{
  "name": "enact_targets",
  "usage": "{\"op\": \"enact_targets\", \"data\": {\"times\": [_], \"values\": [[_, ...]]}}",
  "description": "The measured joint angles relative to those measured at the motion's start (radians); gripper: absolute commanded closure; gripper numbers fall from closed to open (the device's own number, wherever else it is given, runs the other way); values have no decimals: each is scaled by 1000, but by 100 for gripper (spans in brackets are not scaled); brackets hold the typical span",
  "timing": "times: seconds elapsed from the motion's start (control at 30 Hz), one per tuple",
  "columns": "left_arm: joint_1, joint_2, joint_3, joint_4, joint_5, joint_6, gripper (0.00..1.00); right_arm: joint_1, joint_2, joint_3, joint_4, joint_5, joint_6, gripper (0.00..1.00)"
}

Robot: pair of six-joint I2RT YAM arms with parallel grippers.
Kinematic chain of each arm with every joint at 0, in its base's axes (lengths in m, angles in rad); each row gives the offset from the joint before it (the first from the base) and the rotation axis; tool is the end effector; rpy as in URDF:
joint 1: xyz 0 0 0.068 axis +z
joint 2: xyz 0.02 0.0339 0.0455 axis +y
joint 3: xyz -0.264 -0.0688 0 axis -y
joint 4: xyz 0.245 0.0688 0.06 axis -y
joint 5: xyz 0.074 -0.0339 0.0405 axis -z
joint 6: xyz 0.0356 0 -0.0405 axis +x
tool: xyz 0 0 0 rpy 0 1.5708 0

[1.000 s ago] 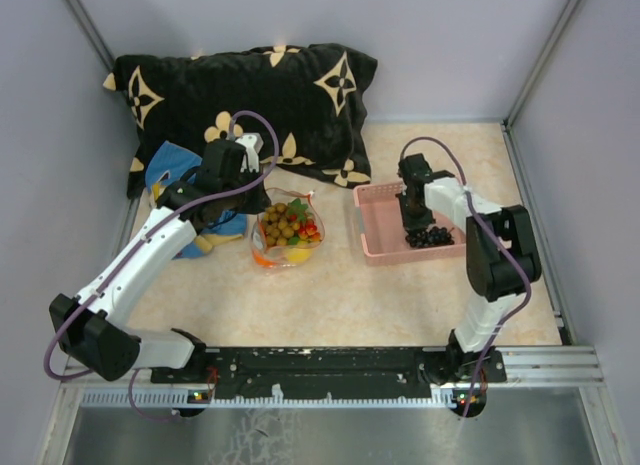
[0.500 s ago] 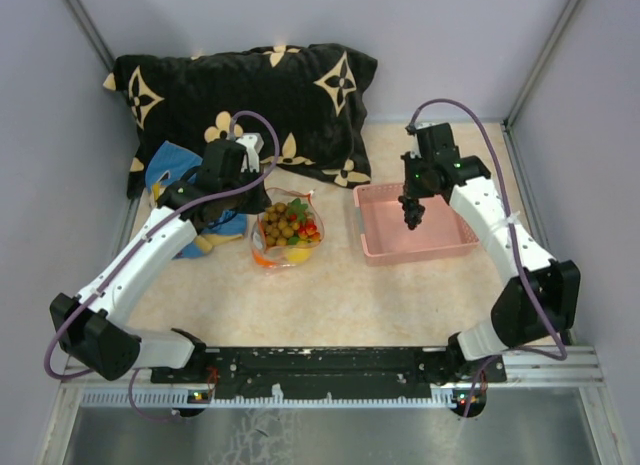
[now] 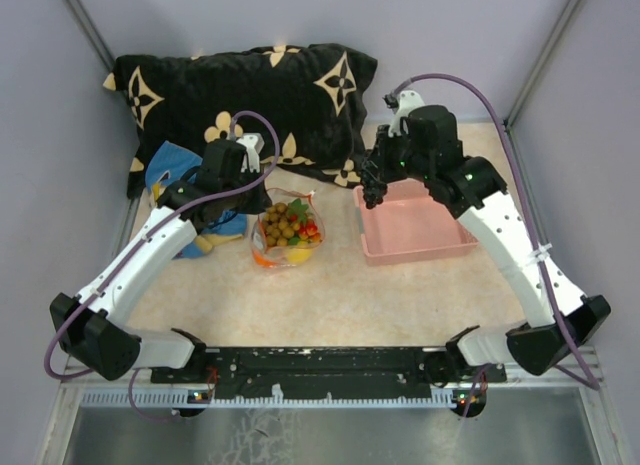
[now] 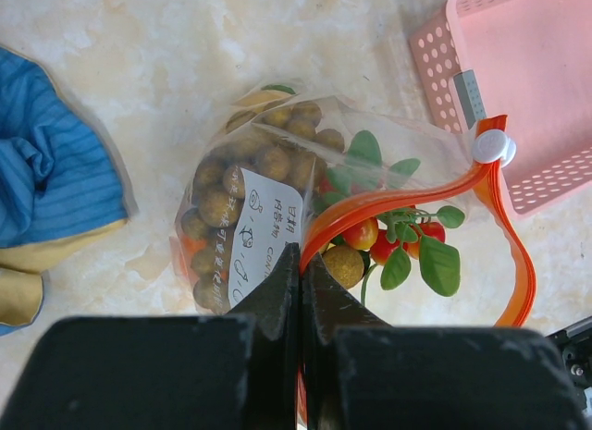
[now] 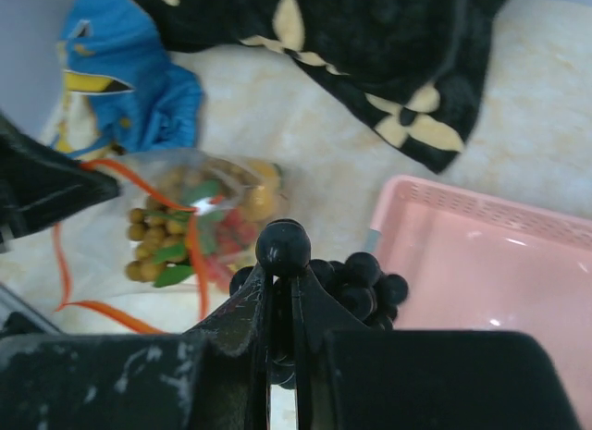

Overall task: Place the food in the zip-top bag and seal the zipper
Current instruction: Place the fake fruit in the zipper food storage bag.

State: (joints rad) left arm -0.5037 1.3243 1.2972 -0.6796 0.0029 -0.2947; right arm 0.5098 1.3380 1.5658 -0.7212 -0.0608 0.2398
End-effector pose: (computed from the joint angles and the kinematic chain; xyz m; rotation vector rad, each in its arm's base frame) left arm 0.2500 -0.1379 0.3517 0.2428 2.3004 -0.4177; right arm 0.2439 0.1389 0.4323 -0.3212 2.0804 0.5201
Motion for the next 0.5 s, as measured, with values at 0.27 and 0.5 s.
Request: {"op": "enact_targets", "data": {"times": [0.27, 0.5], "values": [[0, 0, 0, 6, 9, 0, 100, 148, -15, -34, 219, -66, 135, 100], [0, 0, 0, 7, 14, -1, 100, 282, -11, -141, 428, -61, 230, 100]]}}
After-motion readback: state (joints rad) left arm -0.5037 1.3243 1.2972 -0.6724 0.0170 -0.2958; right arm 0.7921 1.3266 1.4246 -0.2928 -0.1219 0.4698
